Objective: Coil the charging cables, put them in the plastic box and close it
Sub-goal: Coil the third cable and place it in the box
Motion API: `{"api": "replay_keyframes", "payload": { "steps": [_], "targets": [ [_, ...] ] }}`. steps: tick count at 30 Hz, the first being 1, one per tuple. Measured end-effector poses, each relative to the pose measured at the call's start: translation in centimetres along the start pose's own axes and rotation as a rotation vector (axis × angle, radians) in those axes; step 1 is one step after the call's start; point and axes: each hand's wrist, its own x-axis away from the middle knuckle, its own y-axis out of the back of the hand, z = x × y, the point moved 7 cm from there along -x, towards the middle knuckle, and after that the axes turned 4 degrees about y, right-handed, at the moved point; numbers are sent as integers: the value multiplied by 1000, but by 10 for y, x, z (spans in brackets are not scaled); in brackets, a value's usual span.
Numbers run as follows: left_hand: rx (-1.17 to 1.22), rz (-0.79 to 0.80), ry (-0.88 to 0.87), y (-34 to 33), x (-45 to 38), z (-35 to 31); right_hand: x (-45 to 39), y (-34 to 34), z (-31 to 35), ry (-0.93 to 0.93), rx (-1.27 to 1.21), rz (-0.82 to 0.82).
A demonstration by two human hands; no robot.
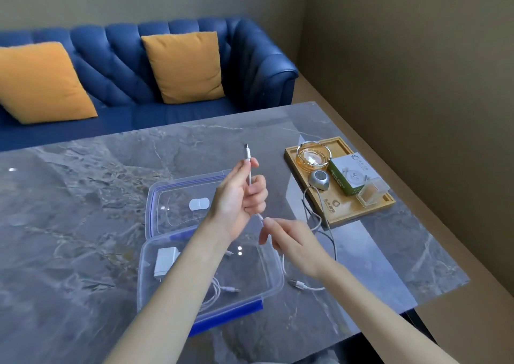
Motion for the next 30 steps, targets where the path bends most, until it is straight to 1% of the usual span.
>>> {"api": "replay_keyframes", "payload": {
  "steps": [2,5,7,10,12,13,15,17,20,22,24,26,30],
  "targets": [
    [-54,-57,-34,7,6,-3,-4,-5,-3,30,203,37],
    [-99,-77,-66,11,13,-5,-8,-10,-23,-22,279,92],
    [-47,-53,-57,12,16,-6,-8,-9,-43,-121,247,99],
    [57,25,13,8,23,-3,-11,5,-62,-265,81,28],
    [46,78,75,0,27,6,-21,16,-58,-275,97,30],
    [18,79,101,-2,29,12,-28,22,-51,-268,134,36],
    [-52,32,123,0,32,23,-43,34,-33,-221,226,30],
    [-141,-40,107,5,34,31,-57,43,-10,-142,292,-18],
    [-245,-167,102,17,34,42,-65,44,21,-59,261,-88],
    [-254,-244,88,25,32,48,-61,38,44,-6,250,-72],
    [-203,-296,53,32,29,49,-51,29,60,11,213,-25],
    [-85,-302,30,37,25,47,-40,19,71,59,237,10],
    [213,-234,91,39,17,41,-20,-7,73,274,537,79]
  ]
}}
